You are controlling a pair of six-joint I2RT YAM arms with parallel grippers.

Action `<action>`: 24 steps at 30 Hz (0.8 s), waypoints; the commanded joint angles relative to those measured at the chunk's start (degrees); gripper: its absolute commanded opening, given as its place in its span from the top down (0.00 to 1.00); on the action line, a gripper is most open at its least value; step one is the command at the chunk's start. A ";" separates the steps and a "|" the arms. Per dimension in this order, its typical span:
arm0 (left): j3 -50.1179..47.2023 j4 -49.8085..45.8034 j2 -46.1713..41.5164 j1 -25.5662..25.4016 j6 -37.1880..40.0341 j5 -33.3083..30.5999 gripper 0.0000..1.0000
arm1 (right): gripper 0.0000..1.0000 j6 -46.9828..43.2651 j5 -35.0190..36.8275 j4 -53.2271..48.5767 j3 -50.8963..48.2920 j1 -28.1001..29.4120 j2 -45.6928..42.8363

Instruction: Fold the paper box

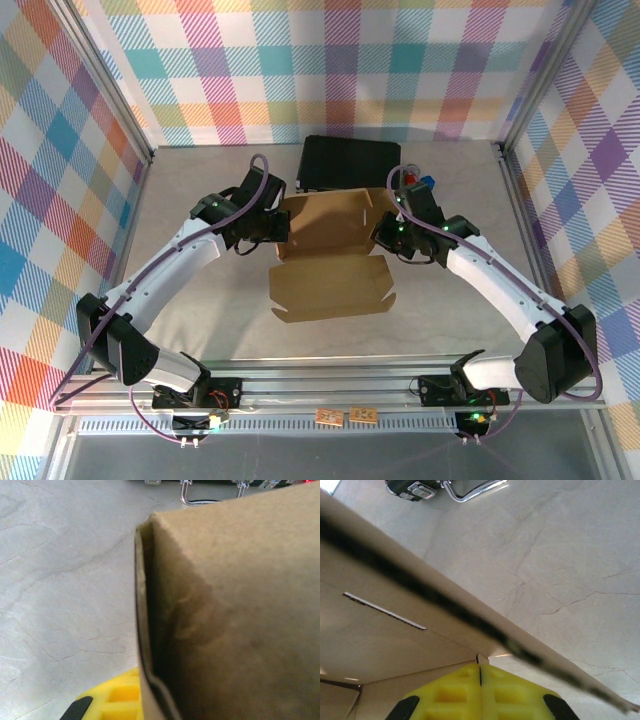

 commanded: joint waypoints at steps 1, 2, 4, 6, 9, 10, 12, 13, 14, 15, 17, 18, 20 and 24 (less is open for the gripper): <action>2.23 -0.38 0.32 -0.65 0.57 0.32 1.00 | 0.94 -0.84 -0.12 -1.71 2.47 1.28 0.98; 2.28 -0.45 0.37 -0.65 0.52 0.35 1.00 | 0.95 -1.23 0.19 -1.95 2.81 1.75 1.21; 2.45 -0.56 0.41 -0.65 0.32 0.46 1.00 | 0.96 -2.11 1.10 -3.06 4.01 3.07 1.81; 2.53 -0.62 0.38 -0.61 0.15 0.64 1.00 | 0.97 -3.15 2.07 -4.54 5.44 4.47 2.76; 2.81 -0.94 0.47 -0.65 -0.31 0.70 1.00 | 0.98 -4.77 4.62 -7.14 7.70 7.01 4.35; 2.95 -1.12 0.47 -0.65 -0.48 0.73 1.00 | 0.99 -5.39 5.84 -8.36 8.75 7.88 5.04; 3.14 -1.43 0.56 -0.65 -0.64 0.71 1.00 | 1.00 -6.61 7.90 -10.26 10.20 9.43 6.27; 3.16 -1.57 0.56 -0.65 -0.69 0.73 1.00 | 1.00 -7.00 8.81 -10.97 10.83 10.18 6.82; 3.25 -1.69 0.56 -0.65 -0.71 0.67 1.00 | 1.00 -7.50 9.43 -11.36 11.11 10.71 7.26; 3.30 -1.87 0.50 -0.65 -0.76 0.71 1.00 | 1.00 -8.07 10.11 -11.81 11.70 11.39 7.86; 3.47 -2.26 0.47 -0.65 -0.83 0.65 1.00 | 1.00 -8.80 11.38 -12.86 12.99 12.55 9.00; 3.56 -2.44 0.47 -0.65 -0.84 0.63 1.00 | 1.00 -9.24 11.89 -13.31 13.62 13.09 9.56; 3.64 -2.64 0.39 -0.65 -0.84 0.64 1.00 | 1.00 -9.73 12.94 -14.04 14.53 13.99 10.59; 3.78 -3.01 0.21 -0.65 -0.84 0.52 1.00 | 1.00 -10.63 14.25 -14.42 15.25 14.97 11.66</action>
